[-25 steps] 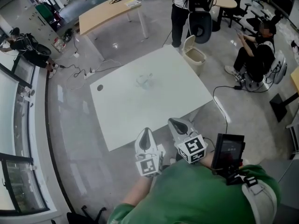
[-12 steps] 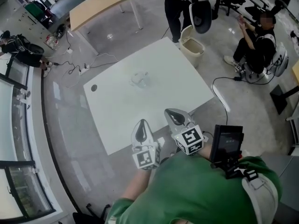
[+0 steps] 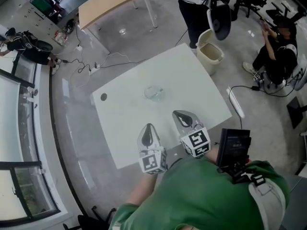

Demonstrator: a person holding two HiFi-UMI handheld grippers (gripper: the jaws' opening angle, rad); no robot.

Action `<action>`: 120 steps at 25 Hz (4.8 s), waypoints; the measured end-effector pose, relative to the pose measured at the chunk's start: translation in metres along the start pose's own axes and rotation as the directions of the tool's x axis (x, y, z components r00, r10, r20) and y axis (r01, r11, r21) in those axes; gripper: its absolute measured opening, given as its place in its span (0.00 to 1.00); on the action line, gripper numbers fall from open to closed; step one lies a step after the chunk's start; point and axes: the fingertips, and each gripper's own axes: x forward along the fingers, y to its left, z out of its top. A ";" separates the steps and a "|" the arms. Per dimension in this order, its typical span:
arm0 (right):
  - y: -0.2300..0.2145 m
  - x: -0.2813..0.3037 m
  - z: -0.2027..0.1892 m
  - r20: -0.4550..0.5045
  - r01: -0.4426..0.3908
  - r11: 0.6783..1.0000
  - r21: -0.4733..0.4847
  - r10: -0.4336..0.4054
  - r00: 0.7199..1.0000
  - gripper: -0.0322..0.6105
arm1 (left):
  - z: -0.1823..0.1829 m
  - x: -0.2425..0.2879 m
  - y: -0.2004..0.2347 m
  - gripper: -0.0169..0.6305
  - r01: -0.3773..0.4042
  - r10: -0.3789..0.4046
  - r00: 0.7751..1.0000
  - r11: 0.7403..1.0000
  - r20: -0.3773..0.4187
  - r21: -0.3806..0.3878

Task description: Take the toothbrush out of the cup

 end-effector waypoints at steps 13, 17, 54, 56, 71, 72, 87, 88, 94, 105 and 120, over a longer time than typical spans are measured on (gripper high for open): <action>-0.028 0.080 -0.028 -0.112 -0.059 0.998 -0.001 0.058 0.992 0.06 | -0.032 0.069 0.027 0.04 -0.041 0.045 0.994 0.998 -0.095 0.051; -0.029 0.097 -0.031 -0.137 -0.049 0.999 0.017 0.051 0.989 0.06 | -0.038 0.081 0.033 0.04 -0.014 0.020 0.991 0.999 -0.132 0.051; -0.034 0.176 -0.078 -0.240 0.011 0.998 0.061 0.004 0.971 0.11 | -0.067 0.098 0.061 0.04 0.026 -0.016 0.972 0.999 -0.234 0.040; -0.035 0.176 -0.076 -0.238 0.013 0.998 0.063 0.002 0.971 0.11 | -0.065 0.099 0.060 0.04 0.025 -0.015 0.973 0.999 -0.229 0.040; -0.023 0.161 -0.045 -0.182 -0.001 0.999 0.036 0.008 0.983 0.10 | -0.052 0.091 0.066 0.04 0.027 -0.019 0.985 0.999 -0.172 0.040; -0.022 0.158 -0.042 -0.176 0.000 0.999 0.033 0.006 0.984 0.10 | -0.051 0.089 0.066 0.04 0.028 -0.021 0.986 0.999 -0.167 0.039; 0.002 0.080 0.020 -0.054 0.061 0.998 -0.020 -0.062 0.997 0.10 | -0.007 0.061 0.050 0.04 0.091 -0.090 0.995 0.996 -0.047 0.015; 0.003 0.074 0.021 -0.049 0.068 0.997 -0.022 -0.069 0.996 0.10 | -0.006 0.058 0.048 0.04 0.094 -0.093 0.994 0.996 -0.048 0.007; 0.018 0.044 0.016 -0.031 0.115 0.993 -0.026 -0.115 0.993 0.10 | -0.005 0.036 0.044 0.04 0.132 -0.132 0.991 0.991 -0.014 -0.011; 0.026 -0.003 0.027 -0.002 0.071 0.997 -0.038 -0.072 0.997 0.10 | 0.020 0.006 0.021 0.04 0.093 -0.092 0.995 0.996 0.023 -0.004; 0.014 -0.030 0.025 0.037 0.048 0.999 -0.005 -0.048 0.998 0.10 | 0.019 -0.012 0.006 0.04 0.056 -0.057 0.997 0.998 0.046 0.028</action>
